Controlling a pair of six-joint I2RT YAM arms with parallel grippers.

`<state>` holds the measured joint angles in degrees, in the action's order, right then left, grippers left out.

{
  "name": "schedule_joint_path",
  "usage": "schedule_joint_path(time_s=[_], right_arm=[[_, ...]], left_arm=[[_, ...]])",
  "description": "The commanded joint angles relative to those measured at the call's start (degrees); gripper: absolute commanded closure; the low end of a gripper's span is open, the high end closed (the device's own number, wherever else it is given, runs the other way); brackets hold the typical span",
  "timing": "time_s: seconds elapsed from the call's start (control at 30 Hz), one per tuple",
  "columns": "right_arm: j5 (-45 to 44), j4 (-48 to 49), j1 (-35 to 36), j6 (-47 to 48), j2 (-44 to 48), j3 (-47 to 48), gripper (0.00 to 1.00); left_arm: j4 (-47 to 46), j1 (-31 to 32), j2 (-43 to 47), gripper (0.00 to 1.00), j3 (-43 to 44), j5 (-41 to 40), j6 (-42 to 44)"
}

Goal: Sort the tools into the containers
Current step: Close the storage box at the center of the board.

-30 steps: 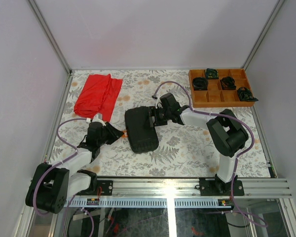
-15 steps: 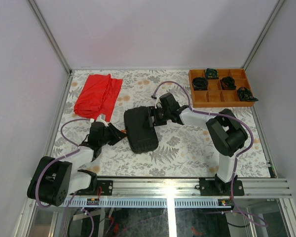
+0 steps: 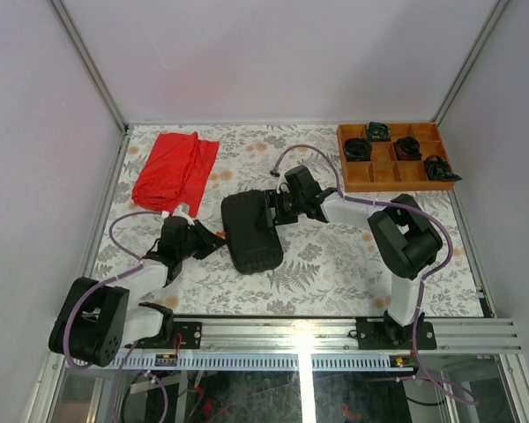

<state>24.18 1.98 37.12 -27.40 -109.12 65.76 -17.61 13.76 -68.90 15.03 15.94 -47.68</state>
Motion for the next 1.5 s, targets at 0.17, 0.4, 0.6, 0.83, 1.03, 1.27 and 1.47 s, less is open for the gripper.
schedule_joint_path(time_s=[0.17,0.4,0.6,0.83,1.03,1.27,1.47], right_arm=[[-4.2,-8.0,2.4,4.9,-3.9,-1.8,0.61],[-4.0,-7.6,2.4,4.7,-4.2,-2.0,0.61],[-3.9,-7.6,2.4,4.6,-4.2,-2.2,0.61],[-3.6,-7.3,2.4,4.7,-4.6,-2.3,0.61],[-3.5,-7.1,2.5,4.7,-4.5,-2.6,0.61],[-3.3,-7.1,2.4,4.7,-4.9,-2.5,0.62],[-3.1,-7.1,2.4,4.8,-5.0,-2.6,0.62]], left_arm=[[10.8,0.1,5.4,0.94,4.1,-8.0,2.9],[15.3,0.1,6.4,0.94,7.4,-7.6,3.9],[15.1,0.3,6.2,0.91,9.1,-4.4,4.0],[15.4,0.7,5.9,0.83,10.5,-2.8,4.1],[15.1,1.6,4.1,0.83,11.5,-2.7,3.8],[14.7,2.7,3.4,0.8,12.6,-3.0,3.4],[13.9,4.3,2.5,0.76,13.0,-3.4,2.7]])
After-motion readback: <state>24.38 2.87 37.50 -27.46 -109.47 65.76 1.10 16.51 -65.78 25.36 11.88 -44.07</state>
